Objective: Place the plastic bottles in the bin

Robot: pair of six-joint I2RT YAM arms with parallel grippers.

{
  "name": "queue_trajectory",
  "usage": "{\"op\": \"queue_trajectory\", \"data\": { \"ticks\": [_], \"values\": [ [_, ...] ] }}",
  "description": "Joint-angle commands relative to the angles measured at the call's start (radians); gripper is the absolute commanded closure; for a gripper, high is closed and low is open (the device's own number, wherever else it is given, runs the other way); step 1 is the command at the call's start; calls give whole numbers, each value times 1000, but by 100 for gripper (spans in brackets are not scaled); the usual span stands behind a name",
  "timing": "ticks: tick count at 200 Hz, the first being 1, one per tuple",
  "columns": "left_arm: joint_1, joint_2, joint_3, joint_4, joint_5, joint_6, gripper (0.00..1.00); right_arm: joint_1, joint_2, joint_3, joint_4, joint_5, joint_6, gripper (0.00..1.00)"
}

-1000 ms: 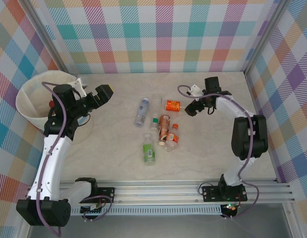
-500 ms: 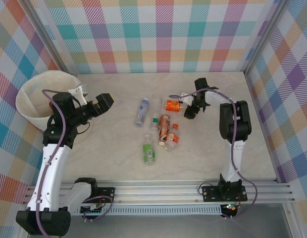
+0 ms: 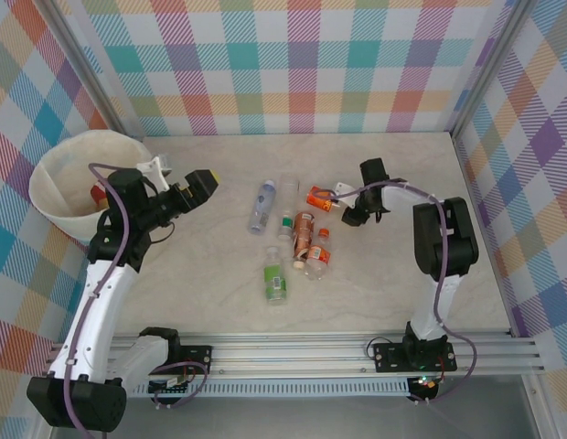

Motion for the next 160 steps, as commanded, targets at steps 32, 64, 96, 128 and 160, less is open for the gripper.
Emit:
{"op": "queue_trajectory", "data": {
  "ticks": [32,64,96,128,160],
  "values": [
    [-198,101,-33,189,-89,-132,0,17,-320,-115,174,-362,544,59],
    [-303,177,-48,306,-96,-155,0,75,-416,-181,286,-442,770,60],
    [-403,255,-38,404,-70,-115,0,155,-466,-210,240,-397,920,61],
    [-471,319,-8,390,-191,-35,0,210,-496,-238,222,-447,1031,60],
    [-492,403,15,375,-286,-15,0,230,-524,-281,299,-554,1121,59]
  ]
}}
